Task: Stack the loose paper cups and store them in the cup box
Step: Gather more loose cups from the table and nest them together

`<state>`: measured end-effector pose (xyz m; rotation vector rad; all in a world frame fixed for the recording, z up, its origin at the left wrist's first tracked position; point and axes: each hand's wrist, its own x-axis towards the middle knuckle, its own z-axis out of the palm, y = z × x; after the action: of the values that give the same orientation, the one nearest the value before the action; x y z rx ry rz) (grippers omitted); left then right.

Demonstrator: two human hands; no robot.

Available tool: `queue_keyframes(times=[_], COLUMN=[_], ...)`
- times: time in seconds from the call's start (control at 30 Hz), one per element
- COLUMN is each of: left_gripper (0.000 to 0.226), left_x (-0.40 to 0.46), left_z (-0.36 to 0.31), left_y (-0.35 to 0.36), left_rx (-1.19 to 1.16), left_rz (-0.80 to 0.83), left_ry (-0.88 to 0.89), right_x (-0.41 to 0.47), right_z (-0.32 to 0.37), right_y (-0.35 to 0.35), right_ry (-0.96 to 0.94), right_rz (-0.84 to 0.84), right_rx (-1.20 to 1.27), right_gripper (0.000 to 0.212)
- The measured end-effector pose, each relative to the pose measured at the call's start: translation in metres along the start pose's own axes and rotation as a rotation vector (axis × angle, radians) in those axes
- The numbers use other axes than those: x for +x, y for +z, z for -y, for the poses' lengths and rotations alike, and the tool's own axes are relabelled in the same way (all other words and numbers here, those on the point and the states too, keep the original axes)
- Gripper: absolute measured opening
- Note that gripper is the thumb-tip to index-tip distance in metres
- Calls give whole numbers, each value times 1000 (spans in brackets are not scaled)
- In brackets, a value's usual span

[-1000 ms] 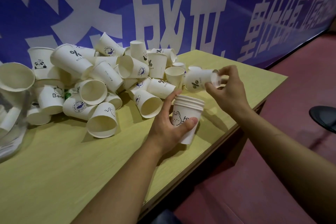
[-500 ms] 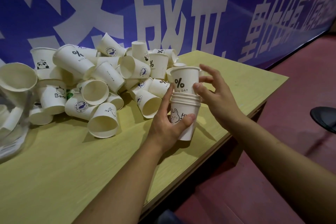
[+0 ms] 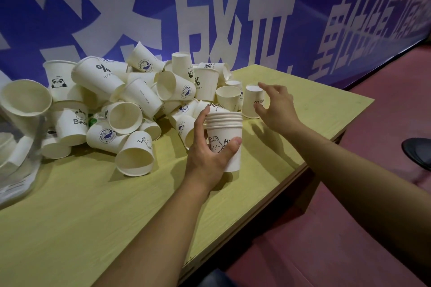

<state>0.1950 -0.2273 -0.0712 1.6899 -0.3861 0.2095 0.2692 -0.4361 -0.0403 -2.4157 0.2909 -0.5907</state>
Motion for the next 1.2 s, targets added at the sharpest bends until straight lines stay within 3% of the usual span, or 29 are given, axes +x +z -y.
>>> queue_keyframes(times=[0.2,0.37,0.47,0.6,0.77,0.93,1.07,1.2], left_gripper=[86,85,82,83,91,98,95,86], left_x=[1,1,0,-1,-1,0,0,-1], left_z=[0,0,-1,0,3,5,4,2], left_y=[-2,-2,-3,-4,-1,-1,-2,-3], left_rx=[9,5,4,-6,22,35,58,47], left_rz=[10,41,60,155,243,234,238,228], left_ry=[6,2,4,-37,-36,-31,-27,-31], right_x=[8,0,-8,-35,-70,-82,-78,-73], right_z=[-15,-14,-5,13,31,35,34,33], right_y=[4,-3,-12,-25,-31,-22,-16,-14], right_ry=[-26,-69,-62,-65,-141,-72,-14,3], right_rz=[3,-143,-195,-202,-13,87,50,166], right_rx=[-75,22,167,463,724,809,783,766], right_gripper=[52,17,9,17,50,16,14,60])
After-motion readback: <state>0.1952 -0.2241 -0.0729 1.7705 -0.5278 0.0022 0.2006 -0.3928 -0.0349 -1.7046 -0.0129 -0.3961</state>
